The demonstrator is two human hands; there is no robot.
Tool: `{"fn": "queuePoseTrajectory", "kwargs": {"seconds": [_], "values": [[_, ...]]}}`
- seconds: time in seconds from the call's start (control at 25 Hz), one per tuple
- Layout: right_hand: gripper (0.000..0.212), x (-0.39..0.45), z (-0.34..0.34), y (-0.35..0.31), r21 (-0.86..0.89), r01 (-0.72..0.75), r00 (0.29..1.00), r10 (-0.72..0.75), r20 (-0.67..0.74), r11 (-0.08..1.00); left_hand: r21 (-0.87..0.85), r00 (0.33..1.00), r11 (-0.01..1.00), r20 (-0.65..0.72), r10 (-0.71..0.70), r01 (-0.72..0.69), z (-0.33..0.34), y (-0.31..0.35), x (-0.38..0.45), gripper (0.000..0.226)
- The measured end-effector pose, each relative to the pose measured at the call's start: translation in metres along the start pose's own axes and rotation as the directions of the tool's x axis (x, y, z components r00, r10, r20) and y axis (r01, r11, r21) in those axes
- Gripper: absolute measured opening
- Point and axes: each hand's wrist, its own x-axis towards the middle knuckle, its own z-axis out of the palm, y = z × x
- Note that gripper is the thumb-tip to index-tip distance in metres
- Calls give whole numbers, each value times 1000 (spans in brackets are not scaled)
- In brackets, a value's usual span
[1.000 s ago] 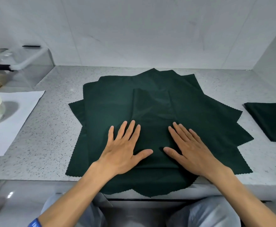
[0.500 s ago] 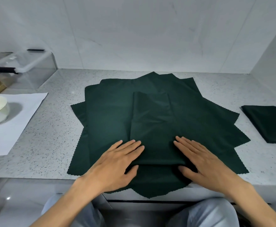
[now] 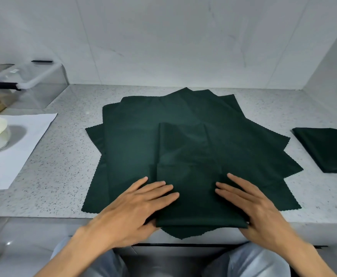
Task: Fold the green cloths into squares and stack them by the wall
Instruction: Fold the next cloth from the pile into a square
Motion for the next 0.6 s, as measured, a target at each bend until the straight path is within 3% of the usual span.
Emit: {"fn": "queuePoseTrajectory", "kwargs": {"seconds": [0.08,0.16,0.24,0.36,0.48,0.6], "values": [[59,7,0,5,18,8,1000,-8,27,1000,-14,998,1000,67,-13,14,-3,-6,9,76],[73,22,-4,14,13,32,986,-33,162,999,-40,994,999,101,-29,33,-12,-17,27,85],[72,37,-6,27,-1,37,968,-36,248,999,-62,993,996,98,-63,69,-17,-30,40,84],[53,48,5,39,16,-7,991,5,134,1000,-167,996,982,0,-93,91,-1,-38,44,75],[41,55,11,40,40,-4,1000,3,8,999,-236,975,968,-182,-126,81,10,-34,44,65],[25,62,0,37,279,-48,997,65,-51,959,-459,962,880,-165,-217,120,-3,-33,49,50]]}}
